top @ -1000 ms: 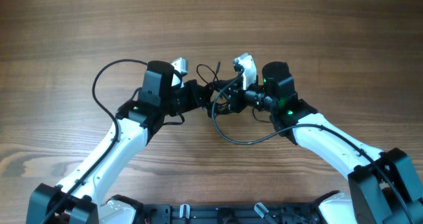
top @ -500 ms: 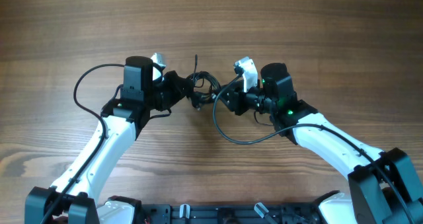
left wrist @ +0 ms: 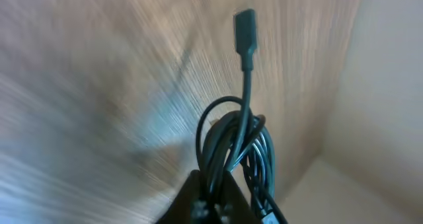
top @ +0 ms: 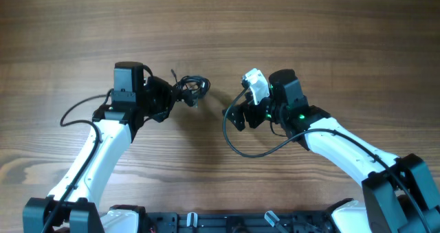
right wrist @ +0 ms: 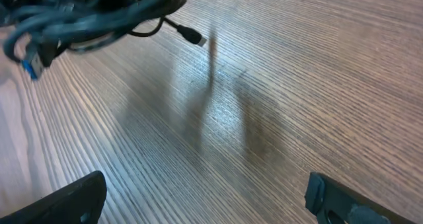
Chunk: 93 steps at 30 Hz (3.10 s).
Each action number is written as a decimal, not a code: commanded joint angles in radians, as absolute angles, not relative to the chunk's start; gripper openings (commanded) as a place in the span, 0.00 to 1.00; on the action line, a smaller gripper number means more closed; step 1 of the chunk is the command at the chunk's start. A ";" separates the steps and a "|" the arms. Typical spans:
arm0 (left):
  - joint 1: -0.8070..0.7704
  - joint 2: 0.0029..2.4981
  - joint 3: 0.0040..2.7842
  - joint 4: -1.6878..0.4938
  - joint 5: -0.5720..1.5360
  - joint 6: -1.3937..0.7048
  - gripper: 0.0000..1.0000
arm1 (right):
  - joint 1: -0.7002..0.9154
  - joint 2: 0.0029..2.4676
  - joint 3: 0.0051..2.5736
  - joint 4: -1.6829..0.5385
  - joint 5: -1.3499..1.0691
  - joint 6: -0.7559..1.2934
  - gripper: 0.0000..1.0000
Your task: Untangle cables
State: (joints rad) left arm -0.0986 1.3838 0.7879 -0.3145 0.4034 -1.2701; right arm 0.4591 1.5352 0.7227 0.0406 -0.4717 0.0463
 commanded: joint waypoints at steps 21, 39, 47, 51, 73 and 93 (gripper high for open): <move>-0.229 1.388 0.785 -0.621 0.177 -1.521 0.47 | 0.459 1.646 0.725 0.145 -0.463 0.038 0.99; -0.414 1.673 0.791 -0.376 -0.046 -1.417 0.04 | 0.459 1.648 0.725 0.137 -0.463 0.087 0.99; -0.116 1.475 0.866 -0.521 0.417 -1.480 0.04 | 0.288 1.636 0.725 0.162 -0.796 0.259 1.00; 0.004 1.447 0.866 -0.520 0.809 -1.587 0.04 | 0.283 1.636 0.725 0.157 -0.929 0.151 1.00; 0.004 1.447 0.866 -0.486 1.179 -1.612 0.04 | 0.472 1.637 0.725 0.561 -0.728 -0.087 0.88; -0.056 1.446 0.866 -0.486 1.215 -1.600 0.04 | 0.487 1.729 0.725 0.755 -0.625 -0.147 0.45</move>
State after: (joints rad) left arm -0.0509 1.4563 0.8513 -0.4892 1.1770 -1.6070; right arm 0.4831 1.7050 0.7223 0.7486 -0.6342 -0.1215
